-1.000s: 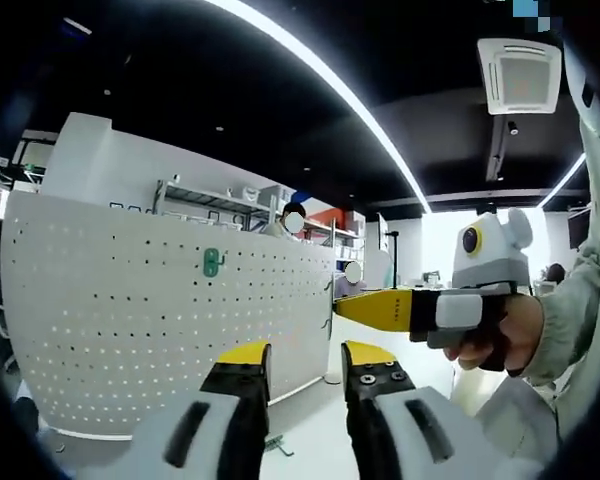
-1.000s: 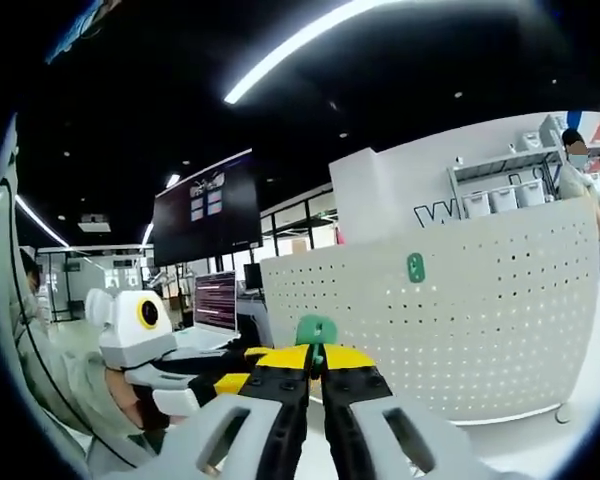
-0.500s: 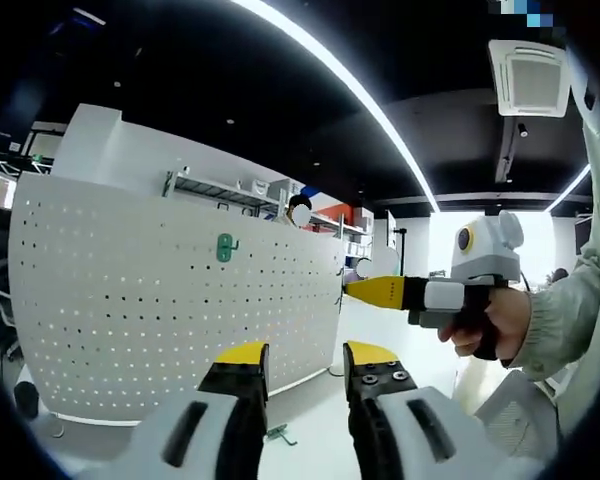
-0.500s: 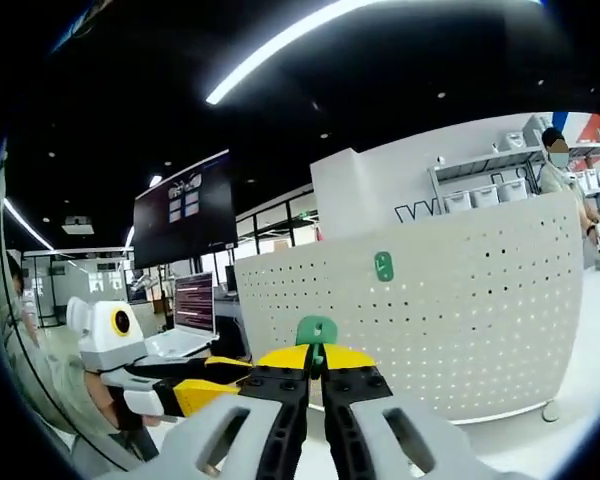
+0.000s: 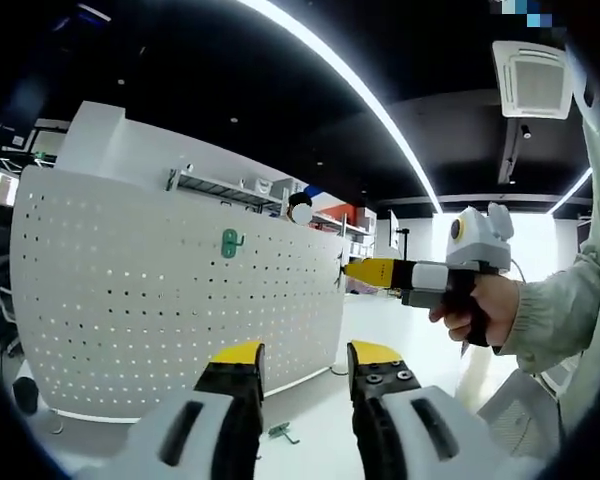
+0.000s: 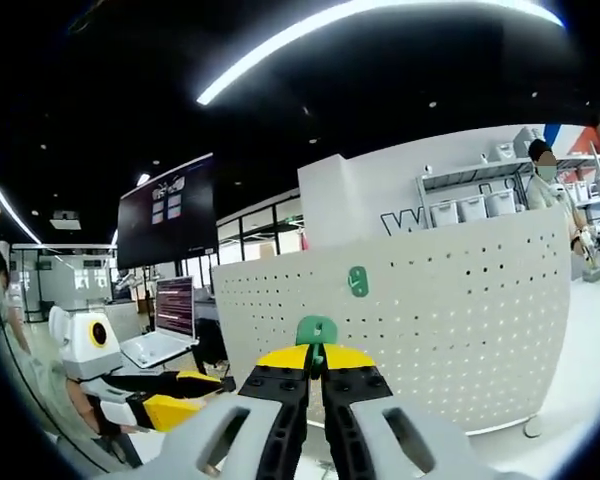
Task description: Insert the hook assembly into the mounting plate slot until the hook locks in place.
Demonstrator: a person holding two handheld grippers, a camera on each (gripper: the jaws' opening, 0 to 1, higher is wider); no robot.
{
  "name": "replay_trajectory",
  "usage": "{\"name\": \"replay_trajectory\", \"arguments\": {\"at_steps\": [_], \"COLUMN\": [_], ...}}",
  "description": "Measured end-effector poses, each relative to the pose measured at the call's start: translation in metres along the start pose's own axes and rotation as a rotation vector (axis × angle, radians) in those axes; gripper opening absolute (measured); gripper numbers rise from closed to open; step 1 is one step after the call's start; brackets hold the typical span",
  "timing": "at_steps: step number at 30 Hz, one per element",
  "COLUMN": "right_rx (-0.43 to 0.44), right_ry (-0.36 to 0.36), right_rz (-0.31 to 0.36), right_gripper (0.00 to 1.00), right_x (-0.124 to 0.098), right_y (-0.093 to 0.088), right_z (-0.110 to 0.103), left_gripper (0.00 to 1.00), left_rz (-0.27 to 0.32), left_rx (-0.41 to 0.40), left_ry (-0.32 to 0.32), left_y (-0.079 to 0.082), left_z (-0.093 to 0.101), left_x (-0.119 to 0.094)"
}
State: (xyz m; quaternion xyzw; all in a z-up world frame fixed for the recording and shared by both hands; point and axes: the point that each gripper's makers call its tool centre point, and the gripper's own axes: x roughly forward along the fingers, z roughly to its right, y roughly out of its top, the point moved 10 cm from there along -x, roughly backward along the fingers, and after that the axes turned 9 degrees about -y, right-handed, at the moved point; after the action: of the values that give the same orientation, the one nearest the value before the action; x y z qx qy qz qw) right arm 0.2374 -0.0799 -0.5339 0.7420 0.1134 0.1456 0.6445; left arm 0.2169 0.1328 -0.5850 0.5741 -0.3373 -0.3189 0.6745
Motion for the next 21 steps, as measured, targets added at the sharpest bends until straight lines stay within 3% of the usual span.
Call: {"name": "replay_trajectory", "arguments": {"at_steps": [21], "right_rx": [-0.054], "right_ry": [-0.068], "right_rz": [0.023], "right_gripper": [0.01], "right_x": [0.034], "right_y": [0.01], "right_z": [0.014], "left_gripper": [0.46], "left_rz": [-0.03], "left_rx": [0.018], "left_ry": [0.021], "left_y": [-0.007], "left_z": [-0.003], "left_x": [-0.006]}}
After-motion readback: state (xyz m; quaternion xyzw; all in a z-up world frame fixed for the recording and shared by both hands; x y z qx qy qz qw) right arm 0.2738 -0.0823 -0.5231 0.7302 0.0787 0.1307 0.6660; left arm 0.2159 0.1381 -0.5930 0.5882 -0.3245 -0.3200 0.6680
